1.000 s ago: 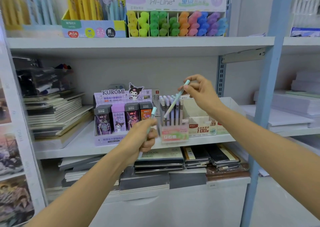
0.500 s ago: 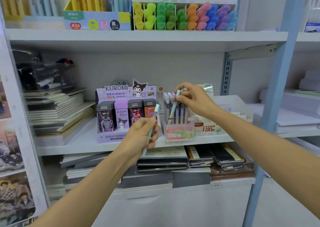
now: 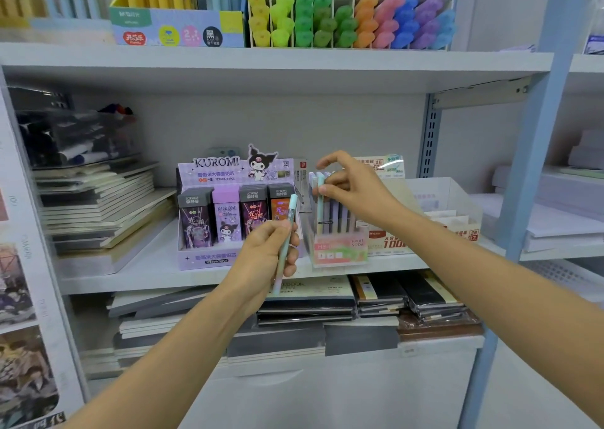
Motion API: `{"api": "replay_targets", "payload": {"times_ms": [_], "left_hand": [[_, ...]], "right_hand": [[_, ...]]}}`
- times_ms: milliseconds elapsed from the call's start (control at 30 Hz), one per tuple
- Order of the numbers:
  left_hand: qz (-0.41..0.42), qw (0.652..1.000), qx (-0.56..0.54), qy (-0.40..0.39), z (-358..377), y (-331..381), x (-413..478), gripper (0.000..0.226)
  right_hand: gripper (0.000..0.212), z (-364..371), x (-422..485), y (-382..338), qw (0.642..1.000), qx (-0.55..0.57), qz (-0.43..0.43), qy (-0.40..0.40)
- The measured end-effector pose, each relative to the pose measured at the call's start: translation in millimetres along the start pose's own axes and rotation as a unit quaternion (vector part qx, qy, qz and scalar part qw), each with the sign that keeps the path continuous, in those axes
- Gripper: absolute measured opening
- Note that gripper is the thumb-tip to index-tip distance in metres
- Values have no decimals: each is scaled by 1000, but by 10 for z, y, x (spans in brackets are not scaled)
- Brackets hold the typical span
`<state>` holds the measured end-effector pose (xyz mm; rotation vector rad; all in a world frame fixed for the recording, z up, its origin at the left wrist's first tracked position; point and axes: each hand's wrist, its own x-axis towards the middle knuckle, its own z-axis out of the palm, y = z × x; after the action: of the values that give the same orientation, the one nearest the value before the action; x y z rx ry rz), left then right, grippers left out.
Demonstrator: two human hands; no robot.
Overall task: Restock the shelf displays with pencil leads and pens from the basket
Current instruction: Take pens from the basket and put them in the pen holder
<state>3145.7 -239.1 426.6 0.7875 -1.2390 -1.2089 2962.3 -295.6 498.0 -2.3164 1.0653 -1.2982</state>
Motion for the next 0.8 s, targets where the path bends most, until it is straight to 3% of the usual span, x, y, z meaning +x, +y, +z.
{"api": "replay_targets", "payload": {"times_ms": [333,400,500,633,733,800], "left_hand": [[11,1000,10,-7,25,8,-16,20],[17,1000,16,-9,69,10,-21,21],[28,999,32,-14,171,14,-27,21],[72,992,108,6,282,19,-46,17],[153,953,260,44,243,9,-51,17],[229,892,388,41,198,2,-47,27]], "right_hand": [[15,30,-41,62,991,-74,-10,107],[18,9,-102,-40,997,10,-5,80],[19,82,-227,-159,994,109,18,-21],[16,29,-286,-173,990,138,32,-24],[12,-195,-254,-154,987,154,33,30],[10,-361,-211,-126,982,158,26,96]]}}
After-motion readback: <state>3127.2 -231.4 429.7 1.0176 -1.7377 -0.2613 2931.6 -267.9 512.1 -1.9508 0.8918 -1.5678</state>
